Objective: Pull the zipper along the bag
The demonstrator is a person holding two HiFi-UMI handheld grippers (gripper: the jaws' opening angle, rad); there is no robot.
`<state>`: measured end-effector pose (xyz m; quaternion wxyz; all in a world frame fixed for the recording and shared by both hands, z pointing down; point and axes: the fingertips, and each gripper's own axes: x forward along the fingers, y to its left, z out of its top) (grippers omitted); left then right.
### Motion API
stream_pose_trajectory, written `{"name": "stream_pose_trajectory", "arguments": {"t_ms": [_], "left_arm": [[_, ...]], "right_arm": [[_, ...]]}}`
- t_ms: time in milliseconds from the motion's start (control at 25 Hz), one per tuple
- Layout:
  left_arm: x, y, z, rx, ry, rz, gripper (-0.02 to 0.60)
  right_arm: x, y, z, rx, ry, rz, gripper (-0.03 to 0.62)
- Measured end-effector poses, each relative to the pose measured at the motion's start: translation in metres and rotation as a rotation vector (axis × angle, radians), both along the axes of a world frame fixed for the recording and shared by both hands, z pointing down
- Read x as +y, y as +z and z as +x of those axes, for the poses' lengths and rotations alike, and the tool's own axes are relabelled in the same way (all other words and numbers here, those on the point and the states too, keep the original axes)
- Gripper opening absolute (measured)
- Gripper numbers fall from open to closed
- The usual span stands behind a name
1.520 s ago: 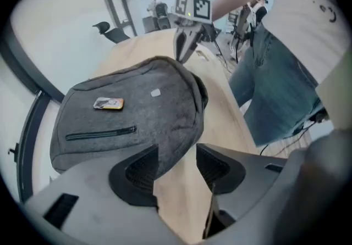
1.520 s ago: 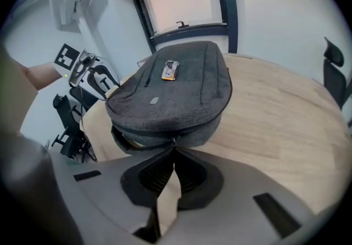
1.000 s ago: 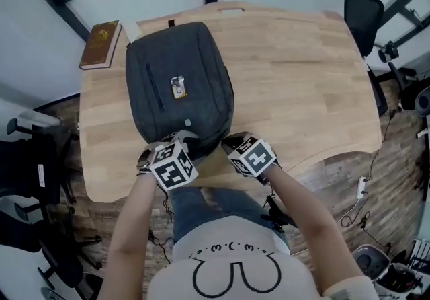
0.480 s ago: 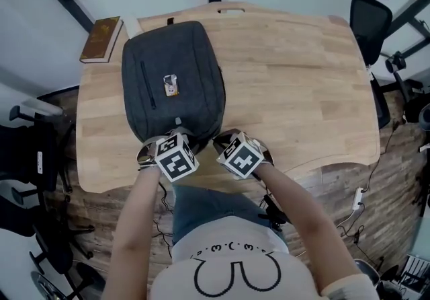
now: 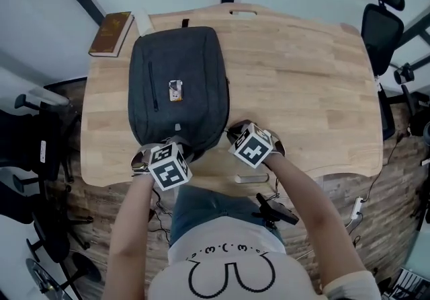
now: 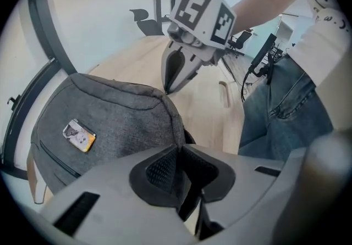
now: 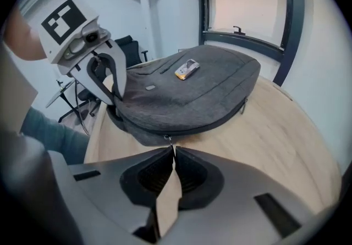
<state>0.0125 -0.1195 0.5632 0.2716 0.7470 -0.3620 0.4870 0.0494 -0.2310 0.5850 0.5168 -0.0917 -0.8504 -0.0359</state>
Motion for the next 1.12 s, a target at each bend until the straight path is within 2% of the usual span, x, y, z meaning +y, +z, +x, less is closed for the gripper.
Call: {"name": "stream_pose_trajectory", "arguments": {"t_ms": [200,400,720,800,840,880,920,960,1000,1040,1120], "left_arm": [[0.017,0.002,-0.007,0.006,0.02,-0.026,0.035],[0.023,0.003,-0.007,0.028,0.075,-0.052,0.035],[0.025,0.006,-0.004,0.02,0.19,-0.077,0.034],[0.028,0.008,-0.003,0.007,0.23,-0.101,0.034],[0.034,0.01,-0.004,-0.005,0.264,-0.129,0.034],[0.044,0.011,-0.005,-0.013,0.303,-0.163,0.034],[0.053,0.011,-0.007,-0.007,0.329,-0.19,0.034],[0.059,0.008,-0.008,0.016,0.327,-0.201,0.034],[0.061,0.006,-0.008,0.046,0.304,-0.196,0.035],[0.062,0.007,-0.009,0.071,0.274,-0.18,0.035],[0.058,0.012,-0.01,0.096,0.223,-0.135,0.037]], "right_arm": [[-0.037,0.008,-0.019,0.02,0.017,0.095,0.069],[-0.074,0.014,-0.043,0.025,0.028,0.185,0.071],[-0.121,0.014,-0.084,-0.025,0.124,0.256,0.08],[-0.138,0.011,-0.087,-0.042,0.218,0.293,0.083],[-0.159,0.006,-0.083,-0.049,0.336,0.325,0.049],[-0.188,-0.001,-0.073,-0.057,0.497,0.345,0.048],[-0.22,-0.011,-0.06,-0.073,0.662,0.327,0.049],[-0.242,-0.019,-0.052,-0.1,0.789,0.259,0.049],[-0.252,-0.024,-0.049,-0.132,0.853,0.168,0.049],[-0.253,-0.027,-0.051,-0.158,0.861,0.101,0.049],[-0.24,-0.028,-0.059,-0.169,0.787,0.069,0.049]]}}
